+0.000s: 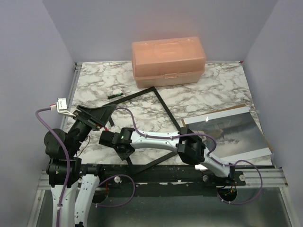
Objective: Put the photo into the frame
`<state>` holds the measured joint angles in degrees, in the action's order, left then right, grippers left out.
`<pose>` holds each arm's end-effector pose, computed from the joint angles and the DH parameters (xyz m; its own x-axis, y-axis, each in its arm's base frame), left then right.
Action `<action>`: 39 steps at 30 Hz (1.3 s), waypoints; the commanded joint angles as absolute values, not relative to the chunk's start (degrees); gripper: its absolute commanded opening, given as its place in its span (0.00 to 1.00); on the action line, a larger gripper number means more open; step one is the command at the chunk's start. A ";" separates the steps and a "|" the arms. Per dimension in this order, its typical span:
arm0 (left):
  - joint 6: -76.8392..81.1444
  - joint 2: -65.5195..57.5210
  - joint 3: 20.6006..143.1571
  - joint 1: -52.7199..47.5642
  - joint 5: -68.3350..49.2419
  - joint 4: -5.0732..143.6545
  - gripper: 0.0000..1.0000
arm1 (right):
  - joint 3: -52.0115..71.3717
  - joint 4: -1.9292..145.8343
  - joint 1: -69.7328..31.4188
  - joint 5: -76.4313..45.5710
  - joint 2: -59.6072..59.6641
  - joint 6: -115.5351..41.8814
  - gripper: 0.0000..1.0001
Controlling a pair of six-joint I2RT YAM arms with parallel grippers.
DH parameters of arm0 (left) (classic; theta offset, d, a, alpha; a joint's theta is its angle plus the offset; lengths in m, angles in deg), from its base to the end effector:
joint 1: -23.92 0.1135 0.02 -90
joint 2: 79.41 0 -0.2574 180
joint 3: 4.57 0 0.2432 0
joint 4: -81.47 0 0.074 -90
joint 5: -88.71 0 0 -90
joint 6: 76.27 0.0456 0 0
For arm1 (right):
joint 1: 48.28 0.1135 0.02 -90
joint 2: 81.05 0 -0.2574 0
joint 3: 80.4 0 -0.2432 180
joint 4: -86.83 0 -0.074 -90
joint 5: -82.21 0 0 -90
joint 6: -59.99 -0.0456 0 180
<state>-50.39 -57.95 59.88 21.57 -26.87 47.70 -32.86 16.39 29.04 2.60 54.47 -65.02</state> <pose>0.0711 -0.0226 0.3919 -0.3465 -0.7980 -0.4931 0.3461 0.3798 -0.8579 0.1134 0.4667 0.1669 -0.7165 -0.6136 -0.3318 -0.6560 0.7544 0.0213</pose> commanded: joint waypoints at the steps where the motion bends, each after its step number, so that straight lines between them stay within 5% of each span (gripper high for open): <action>1: -49.99 -56.85 59.03 21.86 -27.56 46.96 0.99 | -32.74 12.28 29.37 8.14 49.04 -59.79 0.01; 21: -49.81 -54.98 57.96 21.82 -28.07 46.60 0.99 | -42.20 0.83 29.84 11.44 51.14 -55.06 0.01; 27: -49.72 -54.81 57.74 21.83 -28.02 46.52 0.99 | -34.25 0.53 29.76 18.97 48.48 -56.46 0.01; 39: -49.64 -54.28 57.35 21.81 -28.36 46.18 0.98 | -7.99 12.35 27.98 15.43 36.05 -57.19 0.01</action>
